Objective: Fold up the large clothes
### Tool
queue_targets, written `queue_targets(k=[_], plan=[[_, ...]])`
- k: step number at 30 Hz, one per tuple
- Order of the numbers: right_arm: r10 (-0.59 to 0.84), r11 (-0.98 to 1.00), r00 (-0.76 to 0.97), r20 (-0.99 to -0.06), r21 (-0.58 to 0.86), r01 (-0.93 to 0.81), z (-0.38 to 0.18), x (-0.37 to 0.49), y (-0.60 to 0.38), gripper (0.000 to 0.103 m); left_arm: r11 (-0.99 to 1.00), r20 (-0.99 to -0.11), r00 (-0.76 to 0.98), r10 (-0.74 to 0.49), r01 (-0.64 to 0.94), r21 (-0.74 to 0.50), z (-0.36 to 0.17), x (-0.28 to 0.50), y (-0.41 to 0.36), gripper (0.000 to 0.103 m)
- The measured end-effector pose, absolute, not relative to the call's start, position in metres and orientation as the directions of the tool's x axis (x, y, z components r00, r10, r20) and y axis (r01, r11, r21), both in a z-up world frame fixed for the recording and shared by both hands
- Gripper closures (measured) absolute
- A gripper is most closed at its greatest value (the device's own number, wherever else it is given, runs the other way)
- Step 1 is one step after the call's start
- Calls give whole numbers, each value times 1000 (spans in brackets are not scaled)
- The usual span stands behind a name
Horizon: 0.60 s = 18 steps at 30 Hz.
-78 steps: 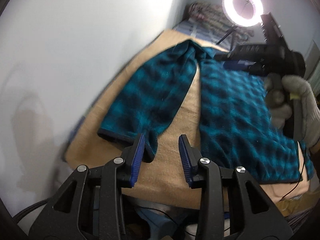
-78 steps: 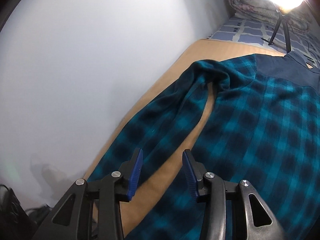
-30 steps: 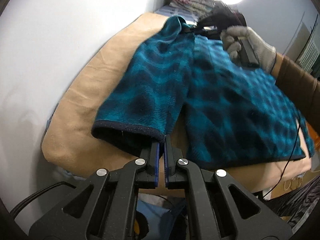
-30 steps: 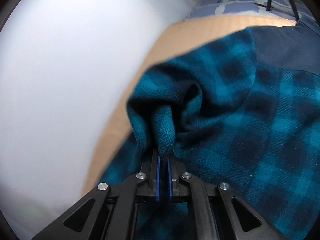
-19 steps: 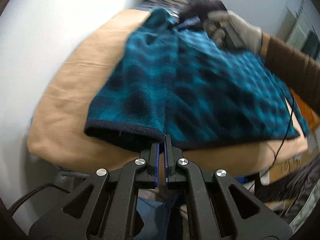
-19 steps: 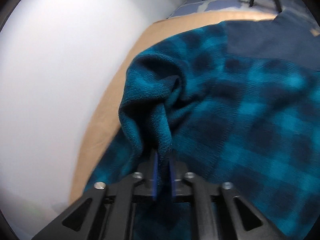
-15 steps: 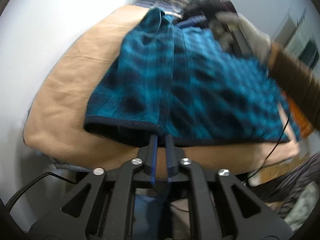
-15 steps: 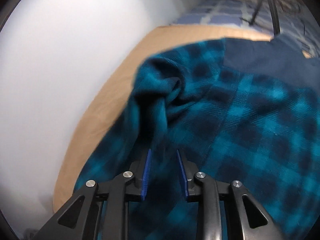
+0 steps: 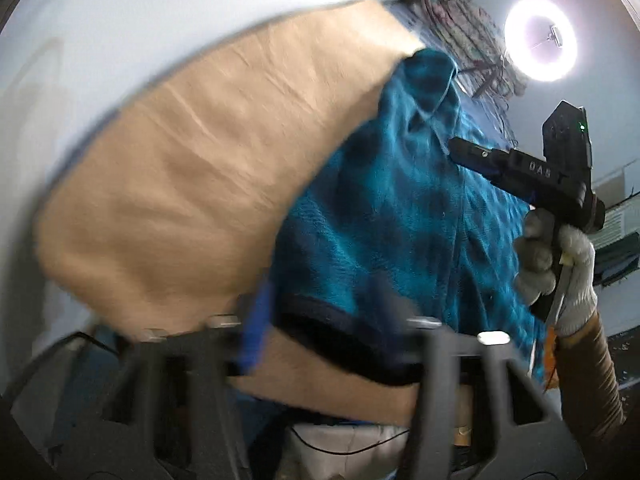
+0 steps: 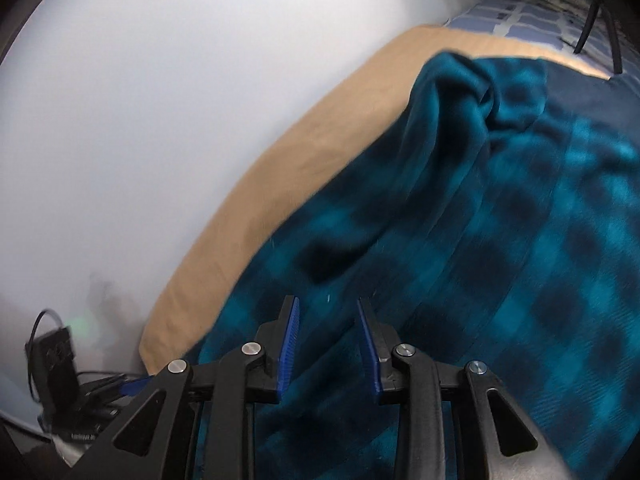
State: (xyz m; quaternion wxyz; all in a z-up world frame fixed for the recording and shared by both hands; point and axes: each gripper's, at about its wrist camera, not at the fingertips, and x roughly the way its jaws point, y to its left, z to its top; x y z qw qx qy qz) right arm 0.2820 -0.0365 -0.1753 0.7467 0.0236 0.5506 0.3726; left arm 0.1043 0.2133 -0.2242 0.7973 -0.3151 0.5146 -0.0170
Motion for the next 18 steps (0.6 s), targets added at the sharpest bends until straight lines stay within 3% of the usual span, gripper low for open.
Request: queue_targets(k=[6, 14, 15, 18], plan=[[410, 761, 101, -906, 279, -585, -206, 279, -45, 84, 858, -767, 562, -309, -184, -480, -180, 81, 193, 101], [586, 701, 142, -798, 412, -582, -164, 260, -43, 76, 898, -749, 617, -241, -150, -413, -157, 85, 178, 101], [590, 689, 128, -797, 414, -594, -166, 257, -35, 72, 895, -743, 624, -243, -151, -420, -155, 83, 180, 101], [478, 706, 68, -876, 337, -623, -195, 246, -13, 74, 882, -715, 649, -260, -142, -449, -145, 77, 185, 101]])
